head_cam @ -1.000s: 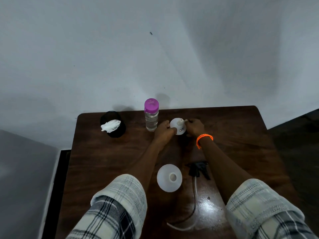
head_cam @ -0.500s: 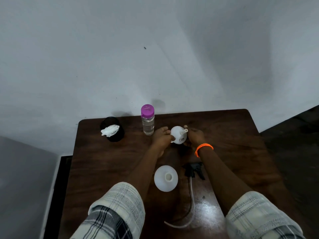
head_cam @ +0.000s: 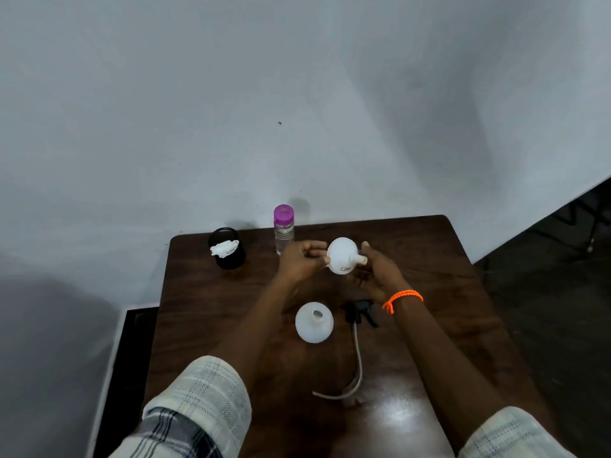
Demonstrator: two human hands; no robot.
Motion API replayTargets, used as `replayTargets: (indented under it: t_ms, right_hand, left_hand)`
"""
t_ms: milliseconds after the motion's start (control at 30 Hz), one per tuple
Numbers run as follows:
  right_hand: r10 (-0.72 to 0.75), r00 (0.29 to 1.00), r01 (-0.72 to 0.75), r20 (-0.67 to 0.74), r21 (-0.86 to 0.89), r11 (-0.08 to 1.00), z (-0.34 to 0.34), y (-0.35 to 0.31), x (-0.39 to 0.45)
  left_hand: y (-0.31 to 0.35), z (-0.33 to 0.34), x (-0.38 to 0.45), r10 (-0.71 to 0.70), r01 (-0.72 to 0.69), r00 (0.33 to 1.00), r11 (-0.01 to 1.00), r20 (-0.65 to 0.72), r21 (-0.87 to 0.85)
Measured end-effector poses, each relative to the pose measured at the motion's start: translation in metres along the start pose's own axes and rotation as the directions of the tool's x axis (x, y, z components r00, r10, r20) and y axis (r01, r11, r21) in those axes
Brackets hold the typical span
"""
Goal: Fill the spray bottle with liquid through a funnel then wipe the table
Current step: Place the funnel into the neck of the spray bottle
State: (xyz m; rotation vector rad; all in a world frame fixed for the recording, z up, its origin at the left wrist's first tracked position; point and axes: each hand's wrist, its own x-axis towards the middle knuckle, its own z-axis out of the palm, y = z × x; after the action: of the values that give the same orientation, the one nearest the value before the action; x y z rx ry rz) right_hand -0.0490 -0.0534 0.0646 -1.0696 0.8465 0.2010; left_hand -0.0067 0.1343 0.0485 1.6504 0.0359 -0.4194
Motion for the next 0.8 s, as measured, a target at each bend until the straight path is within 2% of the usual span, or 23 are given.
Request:
replayTargets:
  t_ms: [200, 300, 433, 600, 800]
  right_hand:
    - [-0.055, 0.996, 0.054, 0.071, 0.017, 0.998, -0.009, -0.003, -0.038]
    - [-0.084, 0.992, 0.082, 0.099, 0.024, 0.996, -0.011, -0.001, -0.058]
    - [-0.14, 0.983, 0.138, 0.122, 0.018, 0.99, -0.011, 0.005, -0.08]
    - [-0.238, 0.967, 0.24, 0.097, -0.014, 0.971, -0.009, 0.016, -0.095]
    - [-0.246, 0.966, 0.254, 0.074, -0.116, 0.96, -0.001, 0.039, -0.102]
  left_hand:
    - [0.02, -0.005, -0.053, 0.199, -0.202, 0.979, 0.973, 0.035, 0.111]
    - [0.022, -0.008, -0.075, 0.233, -0.237, 0.971, 0.967, 0.048, 0.098]
    - [0.022, -0.01, -0.101, 0.151, -0.153, 0.988, 0.983, -0.03, -0.104]
    - [0.022, -0.015, -0.121, 0.006, -0.018, 0.999, 0.913, -0.032, -0.407]
    - [0.008, -0.027, -0.133, -0.105, 0.034, 0.988, 0.864, -0.115, -0.502]
